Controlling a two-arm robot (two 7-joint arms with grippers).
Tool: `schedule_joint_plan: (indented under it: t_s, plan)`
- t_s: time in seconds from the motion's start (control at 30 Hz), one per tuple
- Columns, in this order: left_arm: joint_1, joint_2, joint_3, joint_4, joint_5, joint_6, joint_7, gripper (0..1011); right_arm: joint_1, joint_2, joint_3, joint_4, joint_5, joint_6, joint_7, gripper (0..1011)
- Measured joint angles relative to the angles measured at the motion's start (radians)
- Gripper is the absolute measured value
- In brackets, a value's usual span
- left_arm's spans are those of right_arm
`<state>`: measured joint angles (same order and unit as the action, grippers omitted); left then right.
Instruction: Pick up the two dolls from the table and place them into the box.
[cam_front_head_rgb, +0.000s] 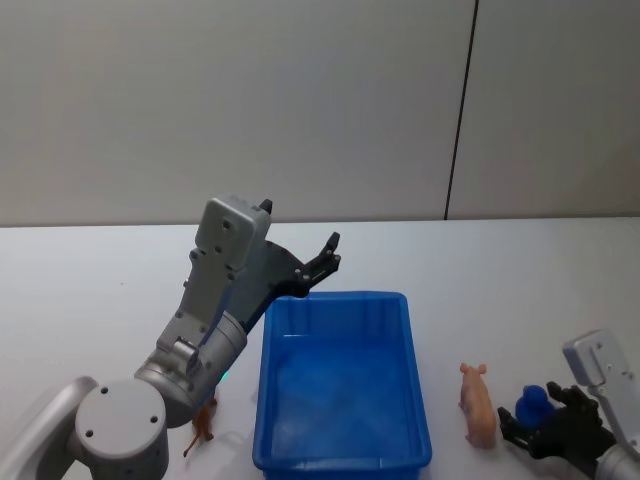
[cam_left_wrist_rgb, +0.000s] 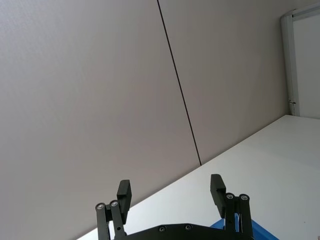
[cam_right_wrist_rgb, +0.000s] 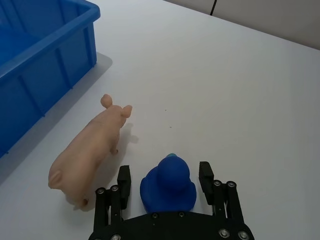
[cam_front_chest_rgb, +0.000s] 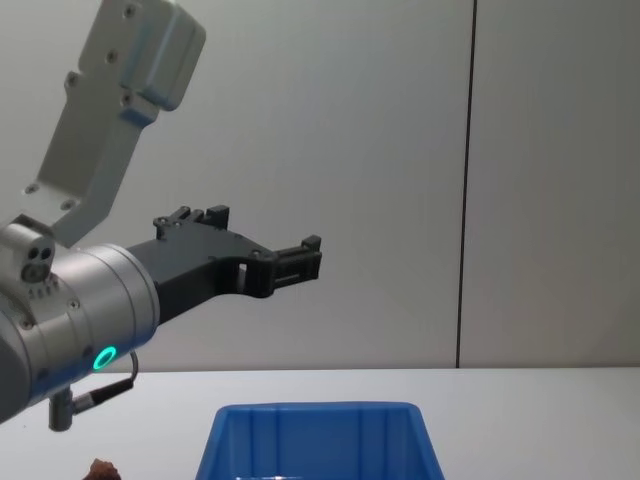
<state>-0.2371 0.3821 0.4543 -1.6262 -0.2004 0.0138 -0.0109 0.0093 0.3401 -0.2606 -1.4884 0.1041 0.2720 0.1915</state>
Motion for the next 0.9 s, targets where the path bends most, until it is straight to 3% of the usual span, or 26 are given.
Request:
schedule_joint_plan:
  t_s: [0.13,0.17,0.37,0.9]
  plan:
    - [0.000,0.000,0.000,0.000,0.000,0.000,0.000,1003,0.007,-0.006,-0.002,0.010,-0.002,0.003,0.001,782]
    - [0.000,0.000,0.000,0.000,0.000,0.000,0.000,1003,0.009,-0.007,-0.003,0.014,-0.002,0.004,0.001,717]
    - [0.000,0.000,0.000,0.000,0.000,0.000,0.000,1003,0.016,-0.013,-0.005,0.024,-0.004,0.007,0.002,547]
    - [0.000,0.000,0.000,0.000,0.000,0.000,0.000,1003,0.019,-0.016,-0.006,0.029,-0.012,-0.009,-0.006,434]
